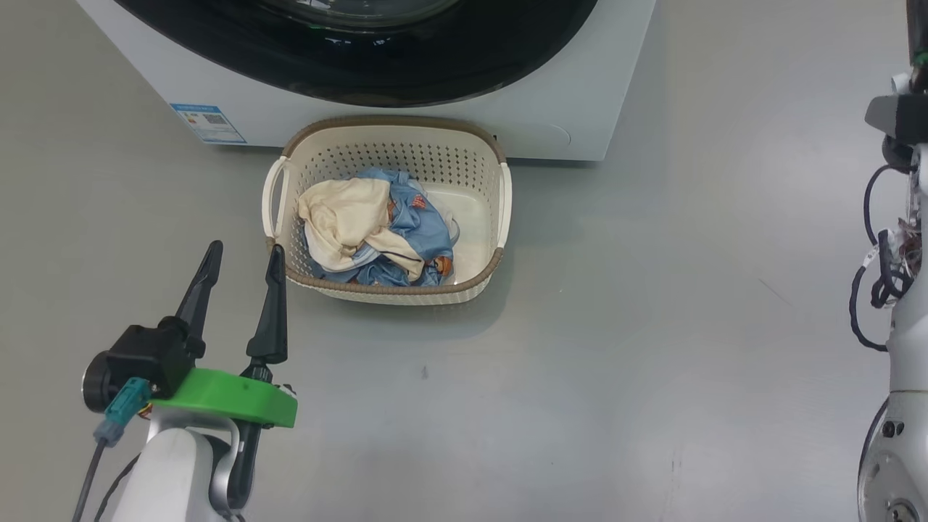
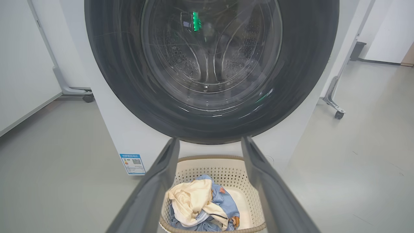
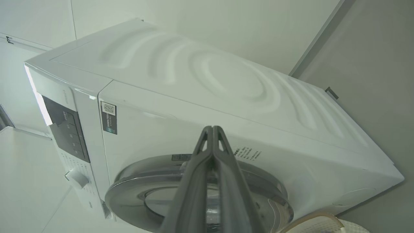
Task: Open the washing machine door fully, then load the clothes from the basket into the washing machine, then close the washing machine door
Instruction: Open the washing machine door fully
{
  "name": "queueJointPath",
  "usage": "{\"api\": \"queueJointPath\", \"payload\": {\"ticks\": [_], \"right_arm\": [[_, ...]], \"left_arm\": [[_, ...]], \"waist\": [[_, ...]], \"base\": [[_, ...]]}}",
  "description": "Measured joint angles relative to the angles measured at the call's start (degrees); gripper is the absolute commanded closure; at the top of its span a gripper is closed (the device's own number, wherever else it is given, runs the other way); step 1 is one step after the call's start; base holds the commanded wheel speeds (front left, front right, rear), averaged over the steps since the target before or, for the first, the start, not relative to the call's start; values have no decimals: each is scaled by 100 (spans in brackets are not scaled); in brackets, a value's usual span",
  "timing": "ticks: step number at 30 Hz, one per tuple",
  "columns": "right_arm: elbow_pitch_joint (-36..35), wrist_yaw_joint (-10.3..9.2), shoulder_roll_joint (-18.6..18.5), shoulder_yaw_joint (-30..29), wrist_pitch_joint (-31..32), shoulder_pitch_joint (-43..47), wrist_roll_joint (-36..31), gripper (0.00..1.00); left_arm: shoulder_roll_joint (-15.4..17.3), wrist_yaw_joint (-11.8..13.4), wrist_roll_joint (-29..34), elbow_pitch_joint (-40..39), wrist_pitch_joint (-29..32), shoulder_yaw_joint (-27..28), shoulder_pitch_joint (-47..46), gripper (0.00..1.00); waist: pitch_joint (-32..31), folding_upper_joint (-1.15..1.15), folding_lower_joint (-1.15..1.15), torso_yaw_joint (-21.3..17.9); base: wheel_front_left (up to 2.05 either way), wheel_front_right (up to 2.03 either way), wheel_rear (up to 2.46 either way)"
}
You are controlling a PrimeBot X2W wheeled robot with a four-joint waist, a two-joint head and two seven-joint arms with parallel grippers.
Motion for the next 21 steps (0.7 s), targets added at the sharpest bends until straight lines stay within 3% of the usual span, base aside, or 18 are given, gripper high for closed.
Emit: {"api": "queueJointPath", "payload": {"ticks": [11, 21], "right_arm": [[41, -458, -76, 67, 906, -876, 494, 100], [107, -743, -200, 257, 1374, -1417, 538, 100]], "left_arm": [[-32, 0, -138, -94, -1, -199, -208, 0], [-75, -1, -290, -222, -1, -548, -466, 0]], "waist": [[386, 0, 0, 290], [734, 0, 1, 601]], "base": [[0, 0, 0], [0, 0, 0]]}}
